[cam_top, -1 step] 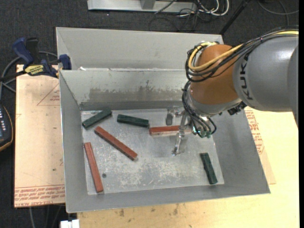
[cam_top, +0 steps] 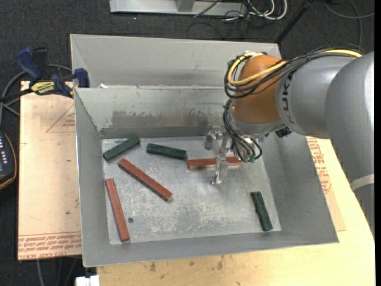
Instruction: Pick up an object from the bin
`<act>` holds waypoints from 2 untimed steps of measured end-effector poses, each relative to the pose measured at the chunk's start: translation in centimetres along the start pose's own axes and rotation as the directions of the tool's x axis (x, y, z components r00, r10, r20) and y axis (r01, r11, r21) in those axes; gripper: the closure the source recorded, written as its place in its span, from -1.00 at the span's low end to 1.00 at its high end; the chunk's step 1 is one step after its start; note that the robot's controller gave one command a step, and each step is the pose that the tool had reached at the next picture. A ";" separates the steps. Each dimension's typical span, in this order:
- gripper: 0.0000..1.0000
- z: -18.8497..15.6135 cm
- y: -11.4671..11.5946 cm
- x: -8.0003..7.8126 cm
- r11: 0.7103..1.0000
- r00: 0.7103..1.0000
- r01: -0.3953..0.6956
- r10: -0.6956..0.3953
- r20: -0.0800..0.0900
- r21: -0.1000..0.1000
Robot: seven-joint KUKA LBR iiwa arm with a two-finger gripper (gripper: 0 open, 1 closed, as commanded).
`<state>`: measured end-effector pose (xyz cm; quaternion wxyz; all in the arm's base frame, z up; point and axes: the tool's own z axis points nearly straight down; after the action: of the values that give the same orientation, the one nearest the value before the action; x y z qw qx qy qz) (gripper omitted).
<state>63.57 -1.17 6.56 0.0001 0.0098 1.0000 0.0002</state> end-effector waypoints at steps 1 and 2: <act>-1.00 0.0 0.1 -0.1 1.000 1.000 0.000 0.000 0.001 -0.001; -1.00 -0.1 0.1 -0.1 1.000 1.000 0.000 0.000 0.003 -0.001</act>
Offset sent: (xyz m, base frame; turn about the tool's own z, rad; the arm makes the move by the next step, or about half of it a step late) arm 0.0000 0.0000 0.0000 0.0000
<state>63.72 -1.05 6.65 0.0014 0.0100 0.9999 0.0006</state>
